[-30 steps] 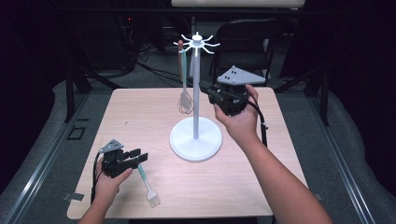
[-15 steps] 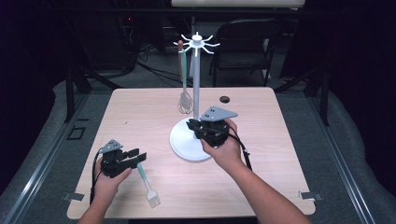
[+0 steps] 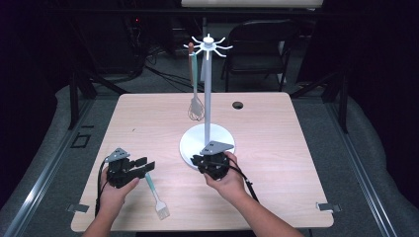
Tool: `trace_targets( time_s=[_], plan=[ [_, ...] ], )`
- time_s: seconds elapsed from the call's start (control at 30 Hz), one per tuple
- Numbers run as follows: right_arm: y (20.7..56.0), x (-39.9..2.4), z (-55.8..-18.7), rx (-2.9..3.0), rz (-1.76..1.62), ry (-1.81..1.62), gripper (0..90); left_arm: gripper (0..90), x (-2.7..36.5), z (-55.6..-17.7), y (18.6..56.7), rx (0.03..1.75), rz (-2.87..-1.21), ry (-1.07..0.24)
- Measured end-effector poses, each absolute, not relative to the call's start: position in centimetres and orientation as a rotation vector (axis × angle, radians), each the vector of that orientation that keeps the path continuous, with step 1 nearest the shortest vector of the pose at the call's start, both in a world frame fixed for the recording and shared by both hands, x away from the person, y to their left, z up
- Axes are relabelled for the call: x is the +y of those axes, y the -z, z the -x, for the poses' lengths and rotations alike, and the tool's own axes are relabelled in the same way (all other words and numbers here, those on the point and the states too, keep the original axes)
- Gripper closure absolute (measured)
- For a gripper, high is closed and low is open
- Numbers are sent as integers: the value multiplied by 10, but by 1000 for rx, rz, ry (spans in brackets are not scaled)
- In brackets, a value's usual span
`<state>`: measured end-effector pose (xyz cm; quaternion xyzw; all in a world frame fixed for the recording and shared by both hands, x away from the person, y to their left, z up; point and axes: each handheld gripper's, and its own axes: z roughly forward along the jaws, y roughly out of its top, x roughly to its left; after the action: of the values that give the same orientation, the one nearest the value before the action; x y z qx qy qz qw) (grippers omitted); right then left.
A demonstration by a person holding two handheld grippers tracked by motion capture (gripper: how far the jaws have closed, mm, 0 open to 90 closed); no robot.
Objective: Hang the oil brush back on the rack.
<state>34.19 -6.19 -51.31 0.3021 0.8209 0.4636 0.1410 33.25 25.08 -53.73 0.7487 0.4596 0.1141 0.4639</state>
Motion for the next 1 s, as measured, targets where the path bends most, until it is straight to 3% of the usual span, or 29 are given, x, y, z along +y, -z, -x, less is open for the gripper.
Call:
trace_targets(
  time_s=[0.23,1.0],
  plan=[
    [545,-33,-332,2461,-858,-1315,819,544,251,-333,538,1133,-1840,-283],
    [583,56,-304,2653,-733,-1279,693,540,248,-333,540,1123,-1861,-280]
  ],
)
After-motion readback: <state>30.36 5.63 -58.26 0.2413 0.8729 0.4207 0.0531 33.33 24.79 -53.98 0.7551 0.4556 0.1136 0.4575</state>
